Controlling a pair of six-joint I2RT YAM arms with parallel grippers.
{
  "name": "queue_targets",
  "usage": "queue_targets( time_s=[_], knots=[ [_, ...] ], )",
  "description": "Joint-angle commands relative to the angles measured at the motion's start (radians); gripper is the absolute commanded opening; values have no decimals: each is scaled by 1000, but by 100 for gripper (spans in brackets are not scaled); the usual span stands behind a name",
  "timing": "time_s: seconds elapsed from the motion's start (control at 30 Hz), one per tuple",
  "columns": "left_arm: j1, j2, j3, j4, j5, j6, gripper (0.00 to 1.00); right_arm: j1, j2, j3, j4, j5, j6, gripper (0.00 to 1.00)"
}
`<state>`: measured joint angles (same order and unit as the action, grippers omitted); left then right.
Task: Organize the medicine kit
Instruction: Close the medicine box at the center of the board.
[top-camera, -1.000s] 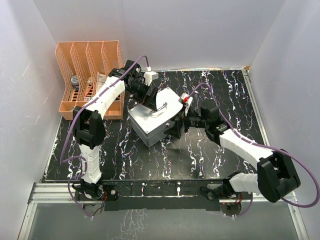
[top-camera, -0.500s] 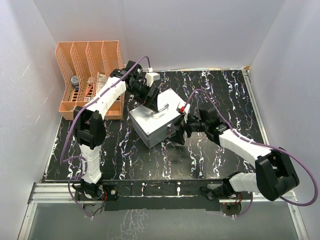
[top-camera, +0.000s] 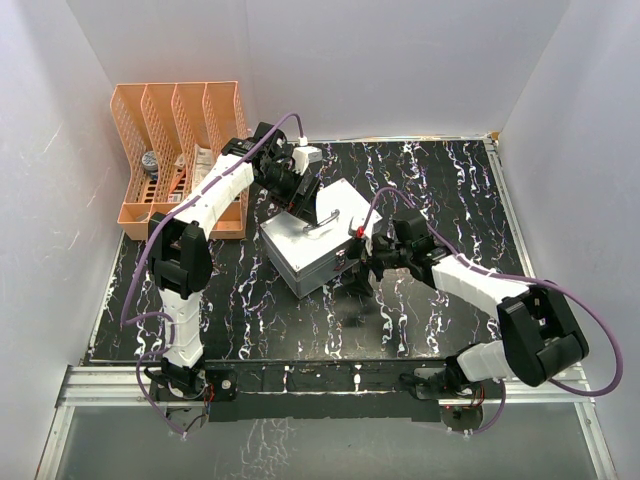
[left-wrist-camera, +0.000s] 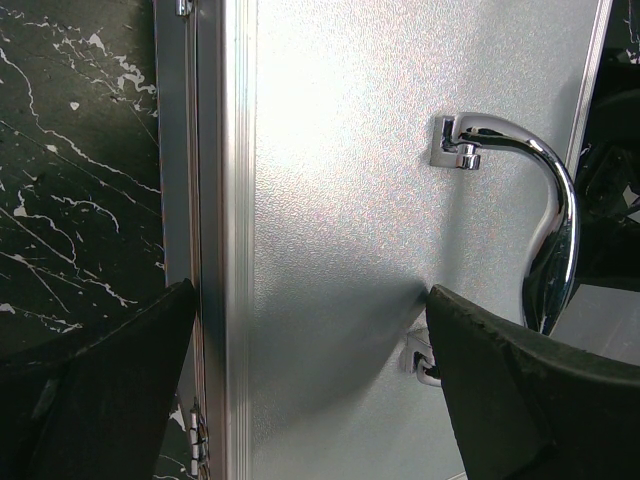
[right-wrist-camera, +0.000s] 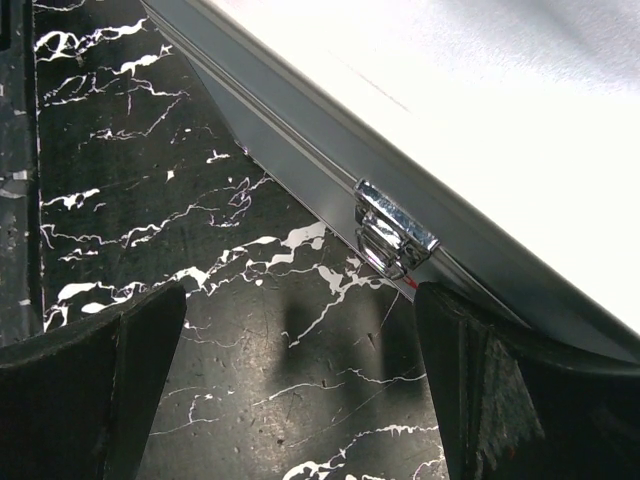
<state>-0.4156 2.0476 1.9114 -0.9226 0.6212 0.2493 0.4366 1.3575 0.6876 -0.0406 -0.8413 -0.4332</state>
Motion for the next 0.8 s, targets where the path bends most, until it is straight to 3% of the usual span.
queue_targets(
  time_s=[0.0, 0.33, 0.77],
  knots=[
    [-24, 43, -32, -98, -42, 41, 95, -4, 6, -34, 158, 32, 30, 98],
    [-23, 49, -30, -100, -40, 44, 95, -4, 11, -74, 264, 40, 104, 98],
    [-24, 53, -27, -99, -35, 44, 95, -3, 14, -62, 269, -49, 115, 98]
  ],
)
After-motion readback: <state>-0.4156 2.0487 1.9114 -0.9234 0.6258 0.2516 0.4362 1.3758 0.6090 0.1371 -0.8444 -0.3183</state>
